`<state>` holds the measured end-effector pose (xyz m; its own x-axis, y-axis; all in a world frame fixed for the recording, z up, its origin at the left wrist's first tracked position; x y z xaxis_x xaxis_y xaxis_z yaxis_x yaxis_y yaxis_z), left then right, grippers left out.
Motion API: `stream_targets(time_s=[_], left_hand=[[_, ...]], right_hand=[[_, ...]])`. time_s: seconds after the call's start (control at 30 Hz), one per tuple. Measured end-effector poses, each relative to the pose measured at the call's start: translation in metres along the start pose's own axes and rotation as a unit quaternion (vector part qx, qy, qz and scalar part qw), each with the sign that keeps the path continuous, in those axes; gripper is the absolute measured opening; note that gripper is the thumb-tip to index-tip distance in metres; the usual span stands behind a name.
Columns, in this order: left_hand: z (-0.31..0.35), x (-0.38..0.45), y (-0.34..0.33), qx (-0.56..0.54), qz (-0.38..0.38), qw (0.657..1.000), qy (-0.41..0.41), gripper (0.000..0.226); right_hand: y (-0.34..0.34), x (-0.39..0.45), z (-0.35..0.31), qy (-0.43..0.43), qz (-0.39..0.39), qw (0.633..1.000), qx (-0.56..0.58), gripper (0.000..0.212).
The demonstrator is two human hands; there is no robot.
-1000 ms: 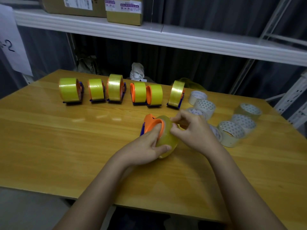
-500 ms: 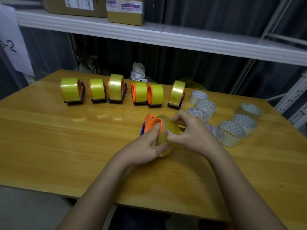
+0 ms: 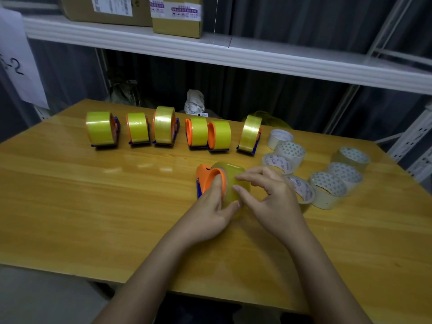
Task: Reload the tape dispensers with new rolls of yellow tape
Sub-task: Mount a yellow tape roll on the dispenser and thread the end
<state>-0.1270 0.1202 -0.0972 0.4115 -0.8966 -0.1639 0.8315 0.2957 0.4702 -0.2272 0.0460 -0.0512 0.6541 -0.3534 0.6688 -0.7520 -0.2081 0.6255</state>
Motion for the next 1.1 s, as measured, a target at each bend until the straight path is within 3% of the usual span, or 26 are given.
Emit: stream_targets(time_s=[0.27, 0.5, 0.67, 0.8, 0.9, 1.1], left_hand=[[0.002, -0.003, -0.009, -0.015, 0.100, 0.995, 0.006, 0.070], [0.004, -0.007, -0.010, -0.037, 0.121, 0.992, 0.010, 0.037], [0.002, -0.005, -0.014, -0.021, 0.098, 0.995, 0.011, 0.058], [0.002, -0.004, -0.013, -0.034, 0.081, 0.996, 0.020, 0.073], [0.000, -0.004, -0.010, -0.046, 0.090, 0.995, 0.025, 0.071], [0.001, -0.005, -0.011, -0.049, 0.082, 0.995, 0.025, 0.071]], right_hand=[[-0.004, -0.001, -0.019, 0.025, 0.020, 0.997, -0.070, 0.019], [-0.010, -0.003, -0.024, 0.057, 0.033, 0.992, -0.106, 0.014], [-0.013, 0.002, -0.018, 0.065, -0.016, 0.988, -0.140, 0.020], [-0.004, 0.011, -0.004, 0.034, -0.063, 0.997, -0.026, 0.012], [0.004, 0.006, -0.002, -0.028, -0.029, 0.999, 0.034, 0.015], [-0.006, -0.007, -0.007, -0.043, 0.037, 0.998, 0.019, 0.015]])
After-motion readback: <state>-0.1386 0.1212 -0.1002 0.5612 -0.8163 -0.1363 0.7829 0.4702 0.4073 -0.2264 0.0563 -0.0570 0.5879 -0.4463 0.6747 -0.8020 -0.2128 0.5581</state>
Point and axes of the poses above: each hand's wrist, its own x-axis towards the middle knuckle, its own y-axis out of the back of the hand, z = x × y, the point moved 6 cm from there along x, towards the middle knuckle, and after that the axes turned 12 degrees about y, right-handed, at the moved point
